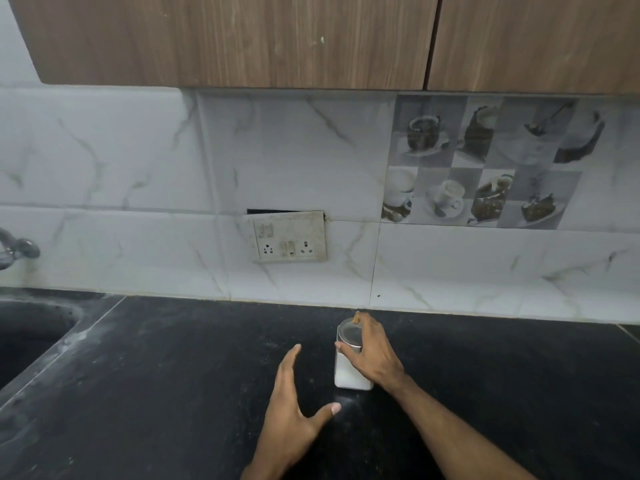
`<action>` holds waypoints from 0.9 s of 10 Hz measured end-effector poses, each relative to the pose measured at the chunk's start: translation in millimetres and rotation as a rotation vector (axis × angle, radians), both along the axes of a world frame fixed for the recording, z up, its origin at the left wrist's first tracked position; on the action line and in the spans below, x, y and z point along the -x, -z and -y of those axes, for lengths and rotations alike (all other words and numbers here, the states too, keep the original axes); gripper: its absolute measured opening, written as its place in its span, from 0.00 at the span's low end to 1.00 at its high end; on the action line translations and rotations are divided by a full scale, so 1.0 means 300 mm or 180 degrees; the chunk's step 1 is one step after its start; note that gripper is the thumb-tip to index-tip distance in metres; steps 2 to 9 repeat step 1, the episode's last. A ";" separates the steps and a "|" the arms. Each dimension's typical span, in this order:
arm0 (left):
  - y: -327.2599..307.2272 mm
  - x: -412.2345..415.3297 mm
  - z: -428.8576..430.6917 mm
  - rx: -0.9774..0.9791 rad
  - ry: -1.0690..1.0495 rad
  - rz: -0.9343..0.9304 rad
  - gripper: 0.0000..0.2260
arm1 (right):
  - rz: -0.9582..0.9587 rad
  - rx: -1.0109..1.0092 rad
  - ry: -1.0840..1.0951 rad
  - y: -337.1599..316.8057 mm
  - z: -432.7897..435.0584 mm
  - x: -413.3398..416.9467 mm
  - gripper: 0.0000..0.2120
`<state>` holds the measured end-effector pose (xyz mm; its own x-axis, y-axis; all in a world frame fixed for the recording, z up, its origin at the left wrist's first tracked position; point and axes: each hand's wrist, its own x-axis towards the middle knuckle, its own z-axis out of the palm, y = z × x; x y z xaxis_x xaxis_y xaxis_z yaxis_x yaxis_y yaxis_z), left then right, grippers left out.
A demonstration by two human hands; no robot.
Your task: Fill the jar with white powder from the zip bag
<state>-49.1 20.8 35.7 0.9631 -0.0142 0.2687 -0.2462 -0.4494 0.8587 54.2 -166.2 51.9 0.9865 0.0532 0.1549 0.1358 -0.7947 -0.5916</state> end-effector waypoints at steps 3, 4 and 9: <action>-0.080 -0.028 -0.001 -0.0318 0.0063 0.0349 0.46 | 0.0460 0.0276 0.0063 -0.004 -0.004 -0.014 0.44; -0.080 -0.028 -0.001 -0.0318 0.0063 0.0349 0.46 | 0.0460 0.0276 0.0063 -0.004 -0.004 -0.014 0.44; -0.080 -0.028 -0.001 -0.0318 0.0063 0.0349 0.46 | 0.0460 0.0276 0.0063 -0.004 -0.004 -0.014 0.44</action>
